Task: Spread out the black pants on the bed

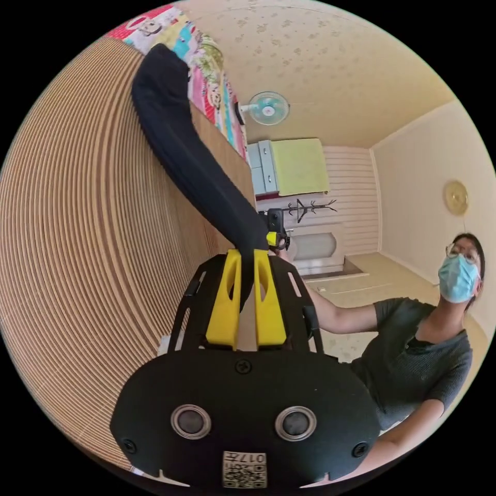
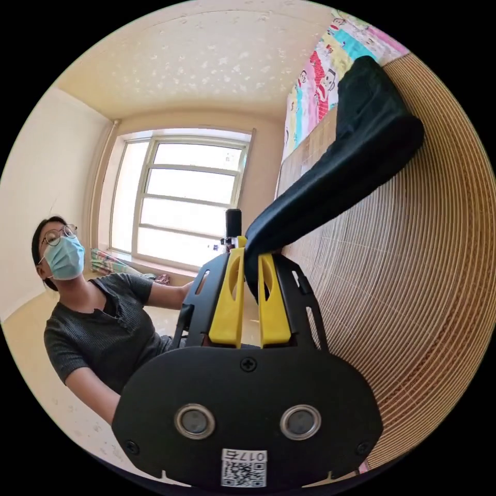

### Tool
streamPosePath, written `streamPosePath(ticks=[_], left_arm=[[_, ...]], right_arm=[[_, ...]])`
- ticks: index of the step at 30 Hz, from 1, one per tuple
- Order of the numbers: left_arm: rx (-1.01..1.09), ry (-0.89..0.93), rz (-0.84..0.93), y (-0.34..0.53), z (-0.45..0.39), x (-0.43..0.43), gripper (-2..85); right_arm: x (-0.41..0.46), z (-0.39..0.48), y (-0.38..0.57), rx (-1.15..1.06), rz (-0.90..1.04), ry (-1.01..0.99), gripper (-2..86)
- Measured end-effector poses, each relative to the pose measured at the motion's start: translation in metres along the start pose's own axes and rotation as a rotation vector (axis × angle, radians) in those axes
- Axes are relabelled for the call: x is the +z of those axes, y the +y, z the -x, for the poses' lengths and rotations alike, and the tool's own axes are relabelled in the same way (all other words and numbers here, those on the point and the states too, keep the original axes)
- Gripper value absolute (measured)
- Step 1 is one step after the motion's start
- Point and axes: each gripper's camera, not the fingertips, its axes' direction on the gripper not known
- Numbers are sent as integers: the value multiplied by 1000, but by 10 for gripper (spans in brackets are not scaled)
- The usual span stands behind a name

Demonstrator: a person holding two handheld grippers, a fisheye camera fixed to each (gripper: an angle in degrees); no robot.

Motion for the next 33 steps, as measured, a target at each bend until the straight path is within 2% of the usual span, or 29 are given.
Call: streamPosePath(ticks=[8, 11, 14, 17, 19, 22, 26, 30, 33], left_arm=[[366, -59, -92, 88, -236, -29, 43], [501, -85, -125, 112, -323, -32, 43], [563, -22, -197, 118, -384, -33, 44], [606, -52, -274, 109, -420, -36, 45], [603, -110, -286, 93, -422, -38, 46], [472, -210, -257, 48, -384, -34, 47], [262, -363, -212, -23, -292, -24, 46], [144, -427, -143, -70, -200, -19, 47], [70, -441, -56, -60, -133, 2, 47]], right_arm=[[2, 256, 65, -390, 9, 79, 2], [-11, 324, 83, -538, -50, 33, 2], [-25, 369, 78, -647, -107, -21, 2], [-30, 389, 60, -687, -139, 63, 3], [-32, 375, 37, -589, -148, 124, 3], [-28, 318, -10, -451, -140, 264, 3], [-24, 217, -72, -236, -116, 268, 5], [-1, 169, -88, -160, 3, 435, 8], [19, 118, -57, -58, 75, 498, 14]])
